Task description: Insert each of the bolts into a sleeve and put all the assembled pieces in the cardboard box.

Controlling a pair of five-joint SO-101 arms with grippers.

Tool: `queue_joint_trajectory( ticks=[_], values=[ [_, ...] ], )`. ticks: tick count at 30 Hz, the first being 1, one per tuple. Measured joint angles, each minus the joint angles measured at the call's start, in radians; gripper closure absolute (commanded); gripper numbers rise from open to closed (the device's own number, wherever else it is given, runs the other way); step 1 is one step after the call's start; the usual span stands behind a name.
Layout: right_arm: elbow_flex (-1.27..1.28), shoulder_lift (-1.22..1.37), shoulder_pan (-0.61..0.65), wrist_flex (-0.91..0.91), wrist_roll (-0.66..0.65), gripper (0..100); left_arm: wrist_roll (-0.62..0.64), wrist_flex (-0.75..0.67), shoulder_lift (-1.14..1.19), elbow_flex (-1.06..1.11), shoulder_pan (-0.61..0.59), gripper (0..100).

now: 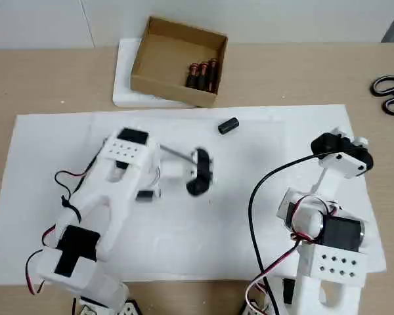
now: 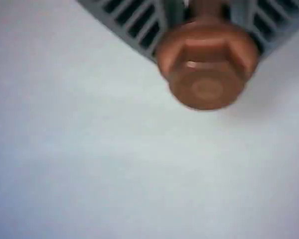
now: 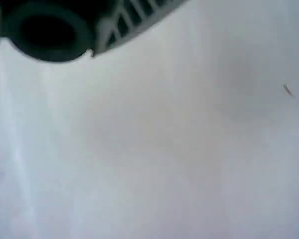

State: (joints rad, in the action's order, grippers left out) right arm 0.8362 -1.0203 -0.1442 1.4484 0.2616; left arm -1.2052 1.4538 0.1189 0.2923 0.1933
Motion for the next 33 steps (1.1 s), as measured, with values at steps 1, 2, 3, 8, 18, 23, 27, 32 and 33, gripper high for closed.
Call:
queue_joint_trajectory(
  ticks=[1,2,3,8,18,23,27,32,33],
  values=[
    [0.0,0.0,0.0,-0.008,0.0,99.6,0.018,0.011,0.0,-0.028,0.0,99],
    [0.0,0.0,0.0,-0.011,0.0,99.6,0.034,0.031,0.0,-0.054,0.0,99],
    [0.0,0.0,0.0,-0.011,0.0,99.6,0.048,0.051,0.0,-0.08,0.002,99],
    [-0.003,0.0,0.0,-0.011,0.0,99.6,0.127,0.178,0.0,-0.226,0.002,99],
    [-0.003,-0.002,0.0,-0.011,0.0,99.6,0.551,0.275,0.0,-0.494,0.057,99],
    [-0.075,-0.002,0.026,0.02,-0.002,99.6,0.835,0.281,-0.086,-0.5,0.13,99],
    [-0.173,-0.005,0.107,0.103,-0.003,99.6,0.944,0.25,-0.238,-0.5,0.17,99],
    [-0.219,-0.005,0.175,0.157,-0.003,99.6,1.105,0.207,-0.428,-0.5,0.167,99],
    [-0.219,-0.005,0.187,0.164,-0.003,99.6,1.146,0.207,-0.46,-0.5,0.167,99]
  ],
)
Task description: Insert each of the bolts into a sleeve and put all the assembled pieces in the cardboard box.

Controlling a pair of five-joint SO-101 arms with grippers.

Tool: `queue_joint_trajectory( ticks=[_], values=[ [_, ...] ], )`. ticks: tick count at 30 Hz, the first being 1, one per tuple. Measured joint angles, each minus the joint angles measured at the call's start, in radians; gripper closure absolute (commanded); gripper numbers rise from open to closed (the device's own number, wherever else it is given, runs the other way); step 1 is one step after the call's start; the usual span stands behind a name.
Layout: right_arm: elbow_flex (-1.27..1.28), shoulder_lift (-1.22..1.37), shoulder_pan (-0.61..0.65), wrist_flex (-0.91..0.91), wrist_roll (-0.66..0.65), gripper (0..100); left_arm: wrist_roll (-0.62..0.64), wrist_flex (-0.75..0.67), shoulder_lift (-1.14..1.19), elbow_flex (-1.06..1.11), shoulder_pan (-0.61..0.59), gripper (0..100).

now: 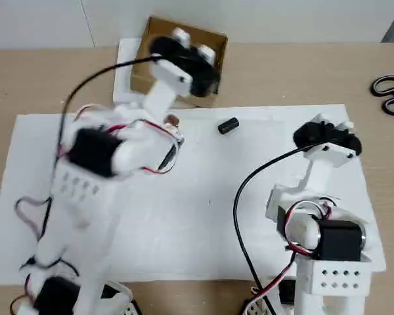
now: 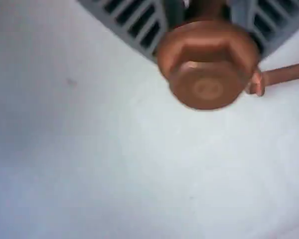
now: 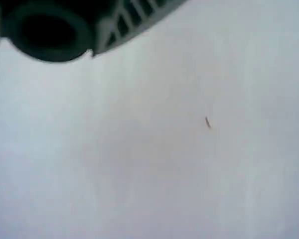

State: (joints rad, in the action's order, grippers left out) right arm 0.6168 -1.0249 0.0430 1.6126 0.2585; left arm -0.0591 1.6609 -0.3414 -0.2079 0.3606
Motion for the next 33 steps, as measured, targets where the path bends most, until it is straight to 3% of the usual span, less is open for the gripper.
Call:
queue_joint_trajectory(
  ticks=[9,16,29,33],
  values=[
    [-0.002,-0.31,0.138,0.055,0.0,99.6,0.296,0.011,-0.292,0.02,0.0,99],
    [0.123,-0.494,0.164,-0.015,0.0,99.6,0.448,-0.023,-0.466,0.241,0.0,99],
    [0.387,-0.655,0.334,-0.256,-0.074,99.6,0.552,-0.509,-1.076,0.942,0.0,99],
    [0.483,-0.689,0.425,-0.353,-0.074,99.6,0.552,-0.563,-1.266,1.109,0.0,99]
  ],
)
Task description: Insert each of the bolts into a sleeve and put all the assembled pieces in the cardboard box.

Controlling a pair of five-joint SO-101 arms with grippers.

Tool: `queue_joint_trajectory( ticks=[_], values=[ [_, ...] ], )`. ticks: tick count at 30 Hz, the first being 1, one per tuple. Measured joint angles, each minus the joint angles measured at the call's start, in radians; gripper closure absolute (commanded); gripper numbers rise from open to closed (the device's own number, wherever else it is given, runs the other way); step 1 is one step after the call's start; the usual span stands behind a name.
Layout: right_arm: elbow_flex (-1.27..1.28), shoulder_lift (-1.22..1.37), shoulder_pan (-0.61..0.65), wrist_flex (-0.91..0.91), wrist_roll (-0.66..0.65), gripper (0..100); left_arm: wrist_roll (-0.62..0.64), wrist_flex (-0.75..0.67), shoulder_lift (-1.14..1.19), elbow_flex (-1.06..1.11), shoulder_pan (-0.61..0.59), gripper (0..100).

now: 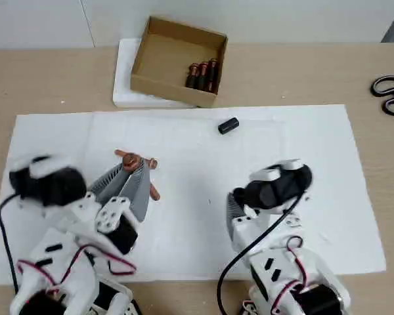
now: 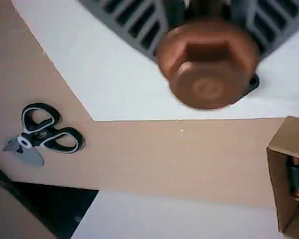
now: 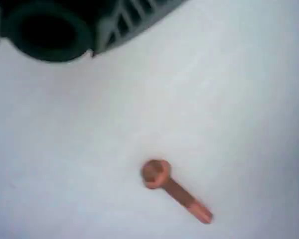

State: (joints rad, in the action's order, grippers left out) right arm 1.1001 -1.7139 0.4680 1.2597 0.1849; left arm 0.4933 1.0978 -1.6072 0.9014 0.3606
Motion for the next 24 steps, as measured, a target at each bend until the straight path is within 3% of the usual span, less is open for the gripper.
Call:
queue_joint_trajectory(
  ticks=[9,15,24],
  values=[
    [0.115,-0.054,0.201,-0.118,0.0,99.6,0.031,0.0,-0.103,0.046,0.012,99],
    [0.126,-0.066,0.308,-0.138,0.0,99.6,0.1,0.0,-0.118,0.074,0.155,99],
    [0.126,-0.068,0.388,-0.138,-0.002,99.6,0.117,0.0,-0.121,0.15,0.219,99]
  ],
)
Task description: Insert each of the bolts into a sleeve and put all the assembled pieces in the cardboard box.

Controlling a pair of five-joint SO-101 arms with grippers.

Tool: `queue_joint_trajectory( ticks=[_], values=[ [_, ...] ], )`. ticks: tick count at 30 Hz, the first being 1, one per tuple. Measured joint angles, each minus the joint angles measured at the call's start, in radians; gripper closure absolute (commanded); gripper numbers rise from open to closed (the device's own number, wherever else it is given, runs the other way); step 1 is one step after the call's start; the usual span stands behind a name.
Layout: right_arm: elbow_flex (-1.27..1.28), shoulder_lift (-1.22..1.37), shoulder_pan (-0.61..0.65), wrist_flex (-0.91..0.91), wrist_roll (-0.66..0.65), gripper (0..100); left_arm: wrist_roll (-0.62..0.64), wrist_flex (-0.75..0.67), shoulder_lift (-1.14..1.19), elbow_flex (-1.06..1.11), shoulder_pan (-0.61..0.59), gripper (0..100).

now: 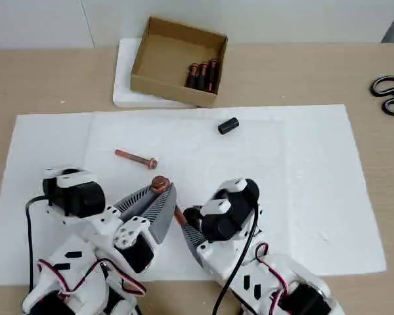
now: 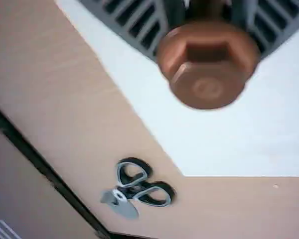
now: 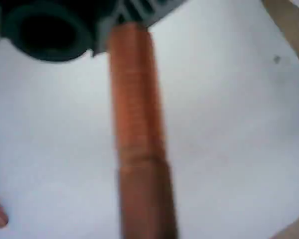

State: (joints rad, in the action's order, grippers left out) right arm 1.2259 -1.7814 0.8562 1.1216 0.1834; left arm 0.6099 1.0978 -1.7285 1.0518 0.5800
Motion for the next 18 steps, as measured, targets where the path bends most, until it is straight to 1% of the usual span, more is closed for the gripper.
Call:
queue_joint_trajectory(
  ticks=[10,15,18],
  values=[
    [0.002,0.0,0.023,0.0,0.0,99.6,0.005,-0.037,0.011,0.002,0.008,99],
    [0.002,0.0,0.023,0.0,0.0,99.6,-0.046,-0.083,0.014,0.002,0.008,99],
    [0.002,0.0,0.023,0.0,0.0,99.6,-0.054,-0.091,0.014,0.005,0.008,99]
  ],
)
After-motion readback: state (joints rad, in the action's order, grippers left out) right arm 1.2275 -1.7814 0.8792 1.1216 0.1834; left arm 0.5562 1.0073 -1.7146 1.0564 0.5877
